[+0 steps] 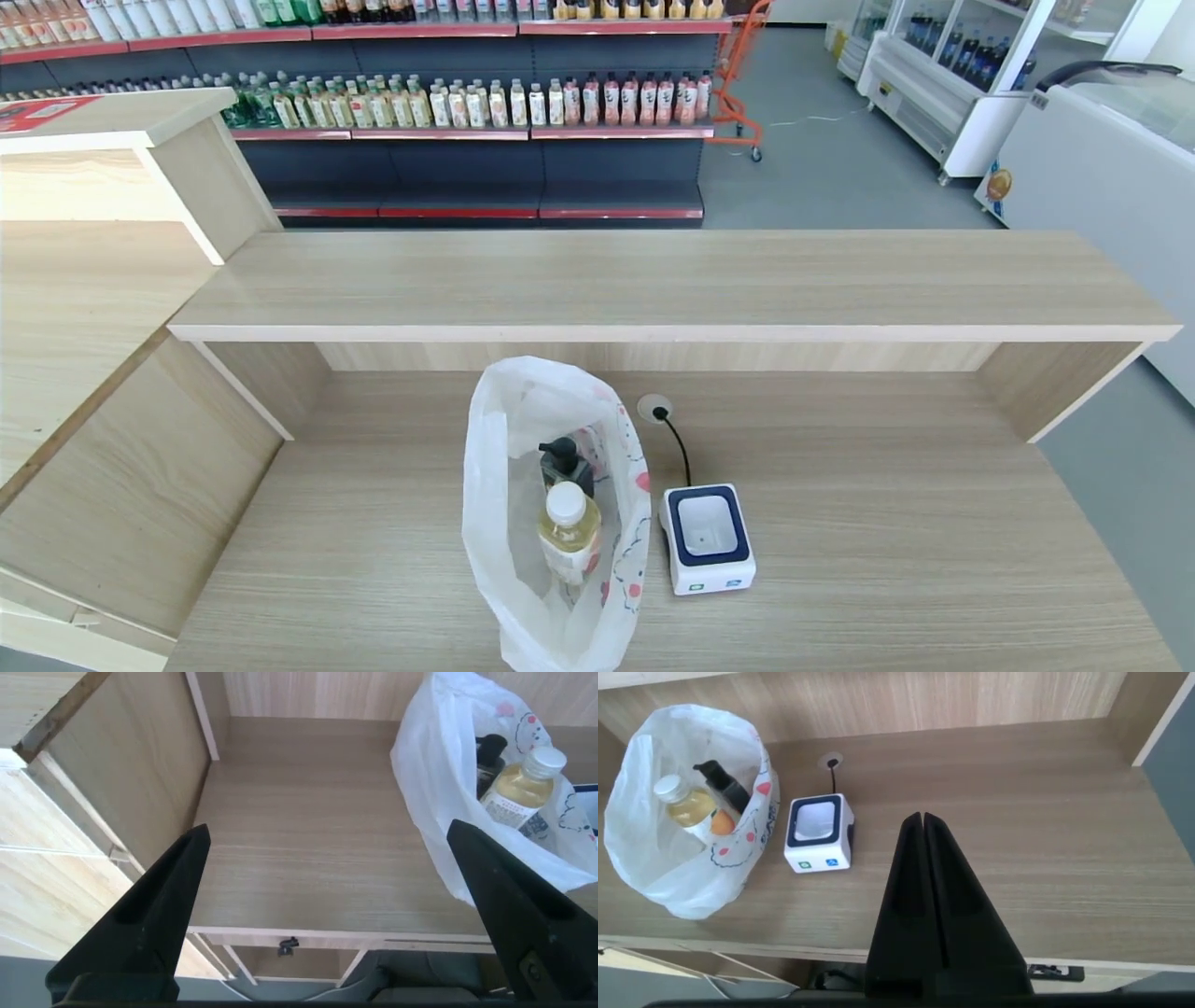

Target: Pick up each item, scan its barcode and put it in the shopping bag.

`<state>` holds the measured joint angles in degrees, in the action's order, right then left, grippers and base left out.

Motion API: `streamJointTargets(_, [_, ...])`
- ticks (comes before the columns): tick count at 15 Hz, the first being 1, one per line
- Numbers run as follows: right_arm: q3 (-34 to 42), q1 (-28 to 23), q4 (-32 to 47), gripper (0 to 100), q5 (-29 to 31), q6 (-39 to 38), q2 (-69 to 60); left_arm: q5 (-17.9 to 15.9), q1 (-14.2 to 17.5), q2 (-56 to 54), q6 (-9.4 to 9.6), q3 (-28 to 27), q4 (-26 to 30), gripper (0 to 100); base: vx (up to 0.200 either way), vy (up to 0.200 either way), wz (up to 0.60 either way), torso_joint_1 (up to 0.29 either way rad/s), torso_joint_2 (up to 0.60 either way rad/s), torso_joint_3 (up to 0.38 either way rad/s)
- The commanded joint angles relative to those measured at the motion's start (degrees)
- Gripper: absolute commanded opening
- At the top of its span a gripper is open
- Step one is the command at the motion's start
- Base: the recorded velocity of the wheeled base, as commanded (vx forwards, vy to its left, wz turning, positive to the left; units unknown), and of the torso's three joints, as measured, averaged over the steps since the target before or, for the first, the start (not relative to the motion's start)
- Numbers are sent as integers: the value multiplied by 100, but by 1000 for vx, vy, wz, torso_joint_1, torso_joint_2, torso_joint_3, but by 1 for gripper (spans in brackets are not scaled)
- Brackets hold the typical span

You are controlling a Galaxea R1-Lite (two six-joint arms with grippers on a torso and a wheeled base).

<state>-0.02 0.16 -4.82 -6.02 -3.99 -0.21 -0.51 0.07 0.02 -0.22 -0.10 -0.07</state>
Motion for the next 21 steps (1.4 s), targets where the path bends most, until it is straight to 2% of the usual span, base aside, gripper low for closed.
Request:
streamJointTargets(1, [2, 2, -2, 0, -4, 3, 21, -2, 1, -2, 4, 1, -1, 100, 200, 0, 0, 2, -7, 2])
streamJointTargets(5, [2, -7, -2, 0, -4, 3, 21, -2, 1, -2, 4, 1, -1, 100, 200, 0, 0, 0, 1, 5])
streamJointTargets(21, [2, -7, 16, 0, -4, 29, 21, 7, 1, -2, -4, 1, -1, 100, 0, 0, 0, 0, 0, 0])
